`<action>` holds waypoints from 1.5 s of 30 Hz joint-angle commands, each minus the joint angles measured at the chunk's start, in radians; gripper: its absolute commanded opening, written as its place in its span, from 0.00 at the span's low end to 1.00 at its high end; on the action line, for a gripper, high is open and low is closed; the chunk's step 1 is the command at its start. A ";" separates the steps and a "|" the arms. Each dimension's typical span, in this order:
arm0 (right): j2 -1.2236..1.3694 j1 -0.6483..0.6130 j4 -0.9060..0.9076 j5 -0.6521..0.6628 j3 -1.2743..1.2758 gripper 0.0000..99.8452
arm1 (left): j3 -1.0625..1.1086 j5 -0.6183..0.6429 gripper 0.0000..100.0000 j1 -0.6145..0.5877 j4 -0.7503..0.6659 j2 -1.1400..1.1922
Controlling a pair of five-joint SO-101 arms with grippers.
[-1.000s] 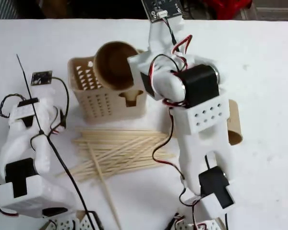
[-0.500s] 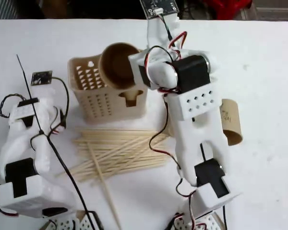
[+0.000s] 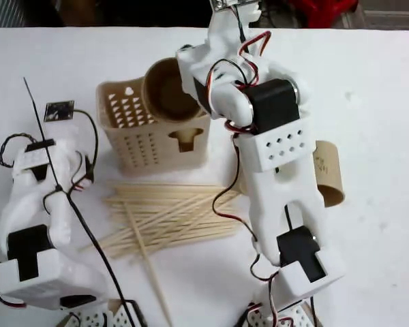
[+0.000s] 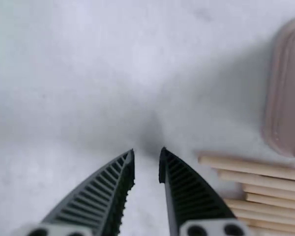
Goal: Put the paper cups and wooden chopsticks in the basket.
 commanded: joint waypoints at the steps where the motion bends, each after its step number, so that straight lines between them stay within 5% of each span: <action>1: -0.005 0.007 -0.027 0.006 -0.021 0.29 | -0.005 -0.008 0.10 0.013 -0.014 -0.005; 11: 0.005 0.002 0.168 0.103 0.000 0.29 | -0.005 -0.008 0.10 0.015 -0.012 -0.005; 18: 0.145 0.007 0.016 0.278 0.005 0.29 | -0.005 -0.008 0.10 0.016 -0.014 -0.005; 45: 0.114 0.015 -0.099 0.287 -0.023 0.29 | -0.005 -0.008 0.10 0.016 -0.012 -0.005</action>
